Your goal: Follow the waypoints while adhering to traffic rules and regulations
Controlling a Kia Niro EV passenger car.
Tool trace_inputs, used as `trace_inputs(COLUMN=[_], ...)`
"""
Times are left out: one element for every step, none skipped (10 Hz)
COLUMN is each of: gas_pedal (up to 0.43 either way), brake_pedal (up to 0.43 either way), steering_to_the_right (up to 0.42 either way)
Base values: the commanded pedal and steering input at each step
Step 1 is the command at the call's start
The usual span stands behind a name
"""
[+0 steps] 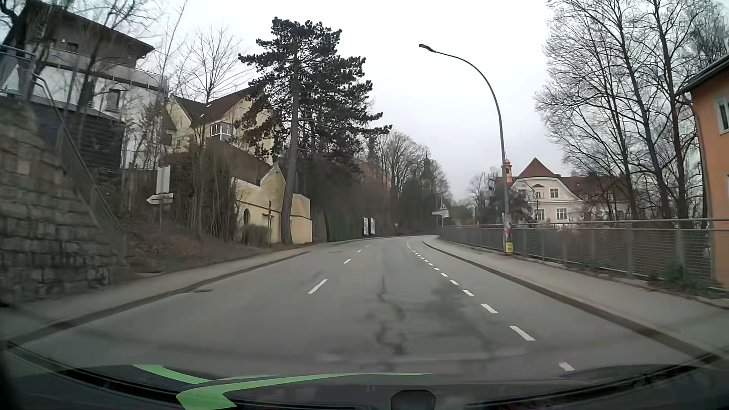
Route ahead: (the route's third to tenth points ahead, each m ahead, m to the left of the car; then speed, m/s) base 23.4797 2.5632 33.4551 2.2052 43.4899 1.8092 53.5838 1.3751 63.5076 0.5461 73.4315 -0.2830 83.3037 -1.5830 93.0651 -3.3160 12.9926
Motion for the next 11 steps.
trace_inputs(gas_pedal=[0.248,0.248,0.248,0.248,0.248,0.248,0.248,0.248,0.248,0.248,0.248], brake_pedal=[0.000,0.000,0.000,0.000,0.000,0.000,0.000,0.000,0.000,0.000,0.000], steering_to_the_right=[0.001,0.001,0.002,0.002,0.002,0.002,0.002,0.003,0.003,0.003,0.006])
